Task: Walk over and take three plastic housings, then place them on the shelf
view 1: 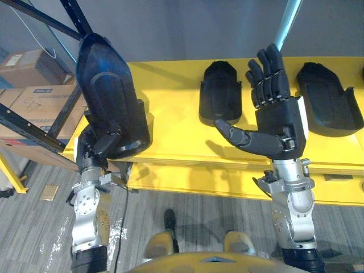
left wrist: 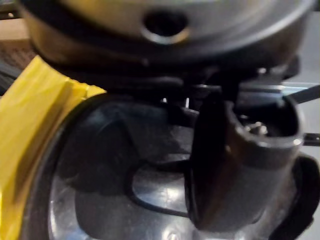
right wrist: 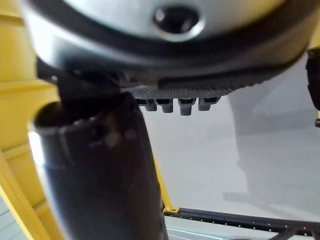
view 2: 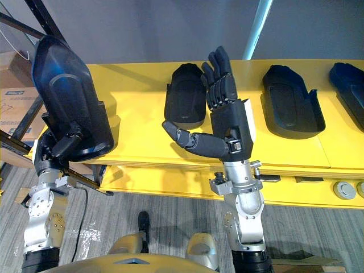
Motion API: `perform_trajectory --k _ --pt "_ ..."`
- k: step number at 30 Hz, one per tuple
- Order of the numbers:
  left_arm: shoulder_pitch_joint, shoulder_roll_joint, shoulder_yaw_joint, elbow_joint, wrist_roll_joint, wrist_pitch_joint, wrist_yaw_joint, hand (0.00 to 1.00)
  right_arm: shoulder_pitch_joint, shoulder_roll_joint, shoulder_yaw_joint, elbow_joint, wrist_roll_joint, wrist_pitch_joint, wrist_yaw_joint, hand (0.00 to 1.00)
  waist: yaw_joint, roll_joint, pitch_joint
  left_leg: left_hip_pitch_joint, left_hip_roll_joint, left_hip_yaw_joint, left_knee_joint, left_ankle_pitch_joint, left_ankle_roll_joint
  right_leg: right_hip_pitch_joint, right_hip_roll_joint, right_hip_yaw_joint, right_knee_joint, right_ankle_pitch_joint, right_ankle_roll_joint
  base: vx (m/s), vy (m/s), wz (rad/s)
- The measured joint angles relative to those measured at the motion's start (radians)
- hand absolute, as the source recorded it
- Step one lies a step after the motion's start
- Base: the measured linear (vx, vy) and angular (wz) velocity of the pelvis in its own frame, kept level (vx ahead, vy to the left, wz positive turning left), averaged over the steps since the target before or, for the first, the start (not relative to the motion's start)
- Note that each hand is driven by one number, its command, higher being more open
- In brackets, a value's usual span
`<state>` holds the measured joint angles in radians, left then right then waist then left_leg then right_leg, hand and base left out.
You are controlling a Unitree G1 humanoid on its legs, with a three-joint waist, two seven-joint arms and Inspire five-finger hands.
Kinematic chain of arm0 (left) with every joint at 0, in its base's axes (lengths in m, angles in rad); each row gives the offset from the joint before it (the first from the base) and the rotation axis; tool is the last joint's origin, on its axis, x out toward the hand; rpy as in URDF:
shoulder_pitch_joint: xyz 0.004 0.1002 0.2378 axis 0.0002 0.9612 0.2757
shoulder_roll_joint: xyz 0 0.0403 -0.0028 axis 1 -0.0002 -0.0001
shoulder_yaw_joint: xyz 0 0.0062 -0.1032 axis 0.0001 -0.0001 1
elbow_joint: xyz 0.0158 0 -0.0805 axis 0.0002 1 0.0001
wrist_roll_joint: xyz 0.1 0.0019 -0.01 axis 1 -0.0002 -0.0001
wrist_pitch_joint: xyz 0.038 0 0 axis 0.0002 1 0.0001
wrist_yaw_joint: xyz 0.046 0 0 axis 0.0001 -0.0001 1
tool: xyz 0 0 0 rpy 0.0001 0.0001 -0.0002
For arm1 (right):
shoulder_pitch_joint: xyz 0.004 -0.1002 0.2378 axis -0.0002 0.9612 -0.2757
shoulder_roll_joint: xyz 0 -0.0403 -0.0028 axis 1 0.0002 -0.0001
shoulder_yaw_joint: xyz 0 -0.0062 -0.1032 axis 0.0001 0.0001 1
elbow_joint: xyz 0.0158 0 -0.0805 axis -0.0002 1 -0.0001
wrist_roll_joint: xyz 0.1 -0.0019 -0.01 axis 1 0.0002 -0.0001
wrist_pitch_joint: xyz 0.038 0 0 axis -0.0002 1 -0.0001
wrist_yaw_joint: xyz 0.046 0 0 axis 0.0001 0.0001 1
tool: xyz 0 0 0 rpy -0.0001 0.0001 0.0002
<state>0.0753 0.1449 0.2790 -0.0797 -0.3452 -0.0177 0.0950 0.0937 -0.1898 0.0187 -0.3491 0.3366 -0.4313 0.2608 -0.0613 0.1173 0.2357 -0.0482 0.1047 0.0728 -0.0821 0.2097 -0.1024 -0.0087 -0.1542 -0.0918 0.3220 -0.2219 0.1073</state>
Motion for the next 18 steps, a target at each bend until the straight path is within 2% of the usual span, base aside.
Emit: perform_trajectory --k 5,10,15,18 --pt "-0.051 0.051 0.058 0.105 -0.003 0.028 -0.031 0.00 -0.038 -0.048 0.039 -0.001 0.033 0.019 0.050 1.00 -0.024 0.017 0.005 0.002 -0.022 0.010 0.000 0.000 0.000 -0.041 -0.028 0.019 0.078 -0.033 0.009 -0.01 -0.017 -0.03" --pt "-0.114 0.108 0.080 0.242 -0.042 0.074 -0.065 0.00 -0.079 -0.052 0.085 -0.013 0.034 0.060 0.078 1.00 -0.026 0.019 0.006 0.006 -0.032 0.028 0.005 0.005 0.000 -0.071 -0.041 0.038 0.136 -0.063 0.010 0.01 -0.035 -0.07" --pt "-0.165 0.110 0.098 0.313 -0.071 0.090 -0.082 0.00 -0.102 -0.080 0.147 -0.047 0.043 0.097 0.086 1.00 -0.034 0.034 0.017 -0.001 -0.046 0.036 0.006 -0.007 0.006 -0.092 -0.058 0.043 0.166 -0.082 0.014 0.01 -0.020 0.01" --pt "-0.206 0.116 0.103 0.332 -0.083 0.097 -0.082 0.00 -0.125 -0.088 0.170 -0.054 0.043 0.103 0.087 1.00 -0.037 0.034 0.020 -0.016 -0.044 0.046 0.009 -0.009 0.009 -0.108 -0.058 0.045 0.170 -0.082 0.014 0.00 -0.003 -0.01"
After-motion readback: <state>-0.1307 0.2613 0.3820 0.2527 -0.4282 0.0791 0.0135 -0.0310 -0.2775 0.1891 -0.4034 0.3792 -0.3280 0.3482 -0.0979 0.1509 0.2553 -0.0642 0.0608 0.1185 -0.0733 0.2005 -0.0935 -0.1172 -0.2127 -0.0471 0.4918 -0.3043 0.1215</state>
